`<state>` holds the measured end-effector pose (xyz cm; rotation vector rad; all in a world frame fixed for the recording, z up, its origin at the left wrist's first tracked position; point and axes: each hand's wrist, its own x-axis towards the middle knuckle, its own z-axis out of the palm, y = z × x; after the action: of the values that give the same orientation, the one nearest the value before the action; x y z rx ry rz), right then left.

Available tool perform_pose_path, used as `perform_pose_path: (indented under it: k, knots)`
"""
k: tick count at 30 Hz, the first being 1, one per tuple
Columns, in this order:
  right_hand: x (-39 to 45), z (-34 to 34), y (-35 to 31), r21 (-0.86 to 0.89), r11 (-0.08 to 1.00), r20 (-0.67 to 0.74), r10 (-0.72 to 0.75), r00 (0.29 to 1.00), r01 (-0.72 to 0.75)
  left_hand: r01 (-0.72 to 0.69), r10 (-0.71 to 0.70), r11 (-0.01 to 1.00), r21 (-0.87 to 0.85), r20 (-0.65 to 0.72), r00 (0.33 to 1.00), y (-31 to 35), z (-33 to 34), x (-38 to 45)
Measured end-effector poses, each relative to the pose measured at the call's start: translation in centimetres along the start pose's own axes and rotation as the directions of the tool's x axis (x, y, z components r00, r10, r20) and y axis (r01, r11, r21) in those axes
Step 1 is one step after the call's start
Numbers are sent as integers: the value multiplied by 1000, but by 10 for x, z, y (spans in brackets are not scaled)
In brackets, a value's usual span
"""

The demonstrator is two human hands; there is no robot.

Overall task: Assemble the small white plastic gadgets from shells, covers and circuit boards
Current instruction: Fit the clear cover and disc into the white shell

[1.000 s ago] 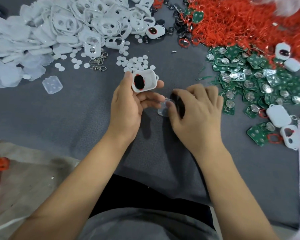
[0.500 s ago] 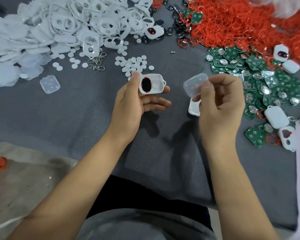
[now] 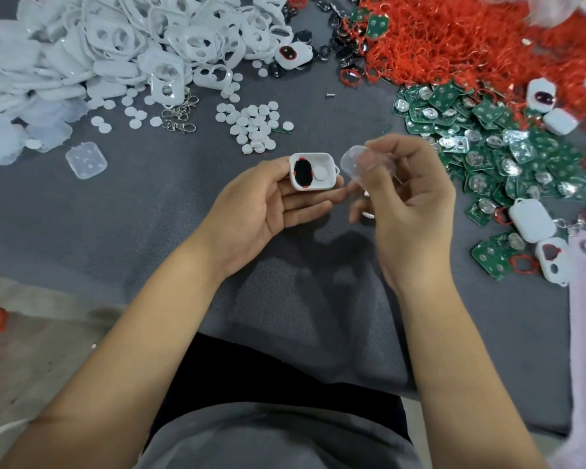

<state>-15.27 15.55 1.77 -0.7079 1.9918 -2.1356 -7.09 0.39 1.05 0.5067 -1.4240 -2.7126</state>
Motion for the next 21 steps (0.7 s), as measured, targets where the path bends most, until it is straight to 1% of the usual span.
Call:
perform_pose_path:
  k: [2,6,8,10,12,16,21]
  knots:
    - [-1,1,-1,4,1000,14,23,1000,-23,-2,2,1000,14,7,1000,-1,0,1]
    - [0,-1,4,-66,997,-6,40,999,-41,-21,21,999,41,8,1000,-3,0,2]
    - [0,-1,5,-71,996,-24,49,999,-50,-50,50,997,65,5,999,-4,0,2]
    - [0,-1,5,-44,997,-37,57,998,-59,-94,97,987,127,-13,995,-6,-1,0]
    - [0,-1,5,-34,998,-48,53,997,-54,-129,135,976,174,-25,991,-8,-1,-1]
    - [0,-1,5,-54,998,-30,14,999,-16,-162,170,969,187,-26,985,-9,-1,-2]
    - [0,0,7,-56,998,-57,3,998,-6,-163,179,961,221,-56,982,-10,2,-3]
